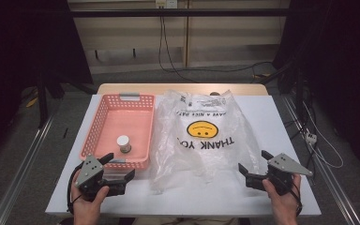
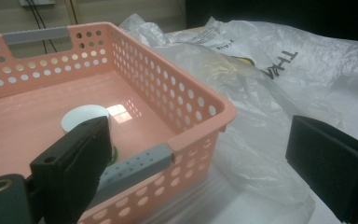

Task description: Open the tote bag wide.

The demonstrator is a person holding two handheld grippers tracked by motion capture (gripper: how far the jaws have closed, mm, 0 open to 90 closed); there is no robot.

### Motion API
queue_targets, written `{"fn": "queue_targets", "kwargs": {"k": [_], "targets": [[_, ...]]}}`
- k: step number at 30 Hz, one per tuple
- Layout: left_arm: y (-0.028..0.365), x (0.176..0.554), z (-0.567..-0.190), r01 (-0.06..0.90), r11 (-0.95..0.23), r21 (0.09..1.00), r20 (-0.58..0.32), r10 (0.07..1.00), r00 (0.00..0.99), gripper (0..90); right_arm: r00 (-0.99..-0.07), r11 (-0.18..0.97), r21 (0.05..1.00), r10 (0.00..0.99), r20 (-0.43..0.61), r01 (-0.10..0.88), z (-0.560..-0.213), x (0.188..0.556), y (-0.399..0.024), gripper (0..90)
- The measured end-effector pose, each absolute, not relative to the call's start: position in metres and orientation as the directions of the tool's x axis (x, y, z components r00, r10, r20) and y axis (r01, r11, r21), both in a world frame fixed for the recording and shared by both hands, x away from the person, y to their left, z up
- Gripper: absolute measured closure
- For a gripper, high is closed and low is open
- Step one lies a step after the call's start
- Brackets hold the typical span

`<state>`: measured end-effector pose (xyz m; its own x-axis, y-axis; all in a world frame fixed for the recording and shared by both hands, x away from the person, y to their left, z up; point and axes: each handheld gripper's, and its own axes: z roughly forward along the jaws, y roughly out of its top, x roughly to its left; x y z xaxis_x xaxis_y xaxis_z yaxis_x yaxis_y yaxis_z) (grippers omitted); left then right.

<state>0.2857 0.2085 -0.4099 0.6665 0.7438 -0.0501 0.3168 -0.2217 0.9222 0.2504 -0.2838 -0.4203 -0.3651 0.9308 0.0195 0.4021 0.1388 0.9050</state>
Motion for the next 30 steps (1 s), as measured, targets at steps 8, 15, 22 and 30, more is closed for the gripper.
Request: {"fn": "queue_targets", "kwargs": {"k": [8, 15, 22, 30], "targets": [[0.208, 0.286, -0.408, 0.326, -0.209, 0.922, -0.064, 0.749, 0.660, 6.2, -0.359, 0.146, 0.900, 0.933, 0.012, 0.411, -0.420, 0.254, -0.283, 6.8], [0.206, 0.286, -0.409, 0.333, -0.226, 0.915, -0.060, 0.741, 0.669, 6.1, -0.374, 0.167, 0.896, 0.927, -0.001, 0.411, -0.417, 0.256, -0.278, 7.2], [0.207, 0.287, -0.410, 0.346, -0.220, 0.912, -0.074, 0.742, 0.666, 6.1, -0.434, 0.204, 0.891, 0.901, -0.009, 0.405, -0.413, 0.259, -0.268, 7.0], [0.210, 0.284, -0.408, 0.333, -0.216, 0.918, -0.068, 0.740, 0.669, 5.4, -0.490, 0.256, 0.880, 0.871, -0.030, 0.401, -0.397, 0.260, -0.247, 6.1]]}}
